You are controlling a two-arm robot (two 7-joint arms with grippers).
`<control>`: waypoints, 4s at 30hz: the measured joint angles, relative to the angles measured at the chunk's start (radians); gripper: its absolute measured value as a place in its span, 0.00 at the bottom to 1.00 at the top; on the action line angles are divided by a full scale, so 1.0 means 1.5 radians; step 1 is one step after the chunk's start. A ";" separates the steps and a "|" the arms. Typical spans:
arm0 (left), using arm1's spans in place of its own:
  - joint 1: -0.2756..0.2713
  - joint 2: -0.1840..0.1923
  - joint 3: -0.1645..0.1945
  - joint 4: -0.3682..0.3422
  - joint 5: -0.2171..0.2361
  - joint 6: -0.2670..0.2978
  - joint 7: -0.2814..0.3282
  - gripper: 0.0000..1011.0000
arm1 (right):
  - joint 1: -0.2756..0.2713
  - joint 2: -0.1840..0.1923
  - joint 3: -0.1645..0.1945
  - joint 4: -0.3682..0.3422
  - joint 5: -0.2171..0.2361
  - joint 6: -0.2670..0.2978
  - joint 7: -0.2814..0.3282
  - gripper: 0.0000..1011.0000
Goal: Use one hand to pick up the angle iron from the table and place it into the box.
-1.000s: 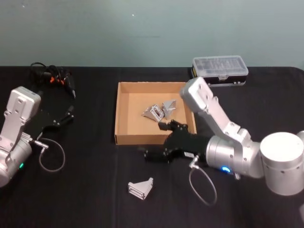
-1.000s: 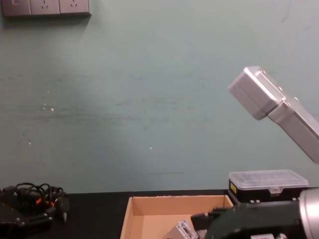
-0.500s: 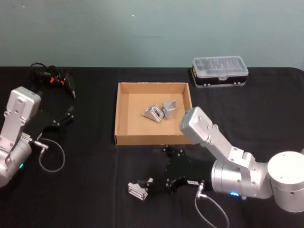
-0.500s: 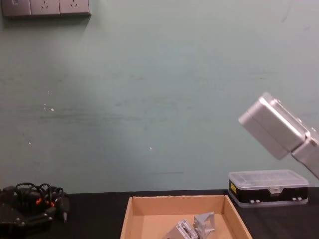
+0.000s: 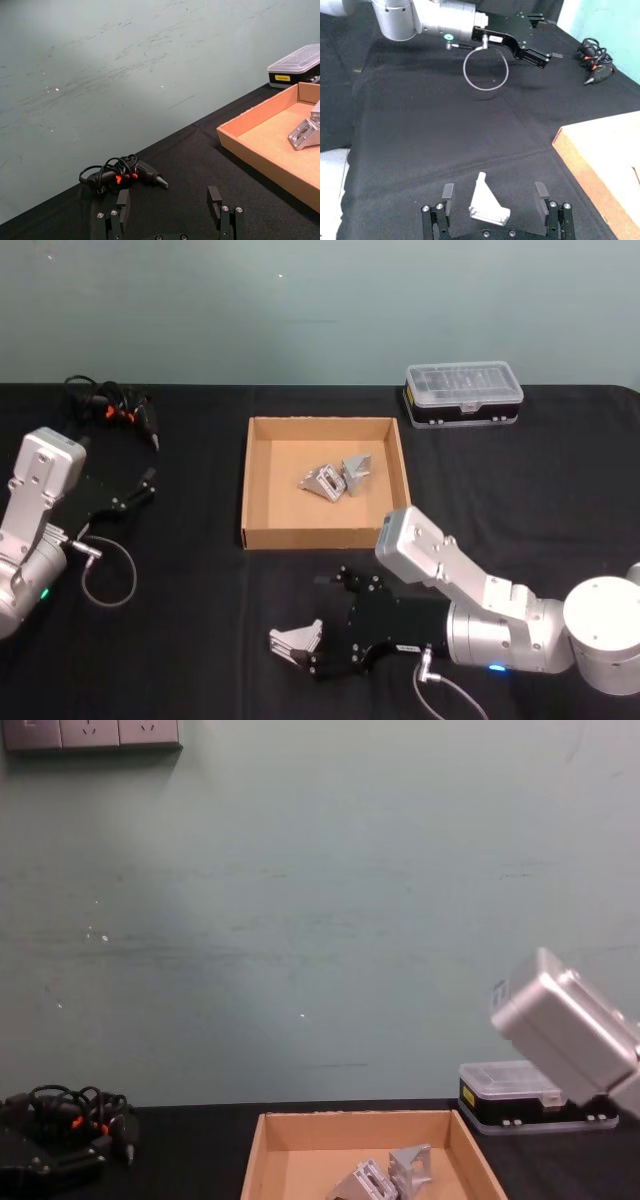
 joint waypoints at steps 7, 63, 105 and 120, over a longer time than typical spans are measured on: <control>0.000 0.000 0.000 0.000 0.000 0.000 0.000 1.00 | 0.006 0.001 -0.015 0.013 -0.005 -0.013 -0.001 0.99; 0.000 0.000 0.000 0.000 0.000 0.000 0.000 1.00 | 0.026 -0.053 -0.036 0.032 0.008 0.185 -0.070 0.99; 0.000 0.000 0.000 0.000 0.000 0.000 0.000 1.00 | 0.024 -0.075 -0.027 0.028 0.011 0.221 -0.074 0.85; 0.000 0.000 0.000 0.000 0.000 0.000 0.000 1.00 | 0.024 -0.074 -0.027 0.028 0.010 0.221 -0.074 0.53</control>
